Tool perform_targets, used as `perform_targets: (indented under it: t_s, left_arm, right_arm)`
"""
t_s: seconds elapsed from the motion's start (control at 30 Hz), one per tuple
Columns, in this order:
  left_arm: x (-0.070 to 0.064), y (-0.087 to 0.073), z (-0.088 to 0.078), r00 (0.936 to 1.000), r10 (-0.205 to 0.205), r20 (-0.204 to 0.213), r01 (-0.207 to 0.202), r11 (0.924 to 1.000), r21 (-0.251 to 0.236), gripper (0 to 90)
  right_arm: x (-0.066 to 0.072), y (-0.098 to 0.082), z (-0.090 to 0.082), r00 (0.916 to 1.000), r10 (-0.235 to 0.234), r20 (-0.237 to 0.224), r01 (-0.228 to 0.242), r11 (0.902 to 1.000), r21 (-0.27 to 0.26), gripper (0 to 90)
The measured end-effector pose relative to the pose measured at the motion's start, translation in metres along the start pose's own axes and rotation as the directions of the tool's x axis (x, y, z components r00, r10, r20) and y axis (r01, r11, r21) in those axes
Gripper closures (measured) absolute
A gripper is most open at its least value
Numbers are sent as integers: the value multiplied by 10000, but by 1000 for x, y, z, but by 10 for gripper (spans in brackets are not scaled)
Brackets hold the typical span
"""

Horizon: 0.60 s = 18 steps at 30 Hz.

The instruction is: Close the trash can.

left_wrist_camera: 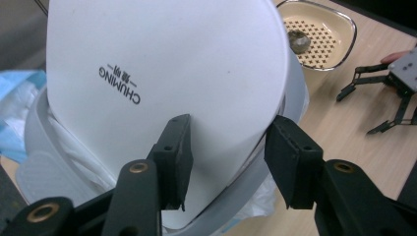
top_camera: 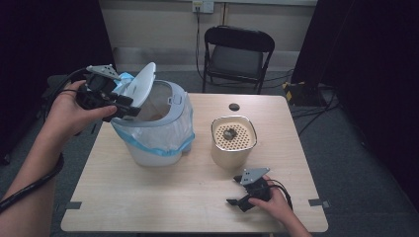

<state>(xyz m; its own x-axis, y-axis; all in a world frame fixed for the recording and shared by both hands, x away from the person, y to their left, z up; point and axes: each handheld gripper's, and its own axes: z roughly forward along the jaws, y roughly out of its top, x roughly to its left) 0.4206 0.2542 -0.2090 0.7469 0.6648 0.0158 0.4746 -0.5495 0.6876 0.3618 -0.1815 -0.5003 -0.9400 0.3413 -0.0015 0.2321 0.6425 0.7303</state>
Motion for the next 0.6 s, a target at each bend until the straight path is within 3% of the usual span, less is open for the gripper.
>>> perform_targets:
  t_s: [0.13, 0.33, 0.6]
  left_arm:
    - [2, 3, -1, 9993, -357, 138, 354, 9992, 208, 530]
    - [1, 2, -2, 9993, -252, 291, 241, 9991, 346, 582]
    - [4, -4, -4, 9982, -368, 463, 370, 9993, -21, 590]
  right_arm:
    - [0, 0, 0, 10000, -14, -12, 14, 10000, -4, 128]
    - [0, 0, 0, 10000, -15, -15, 15, 10000, -1, 128]
    - [0, 0, 0, 10000, -16, -16, 16, 10000, 0, 128]
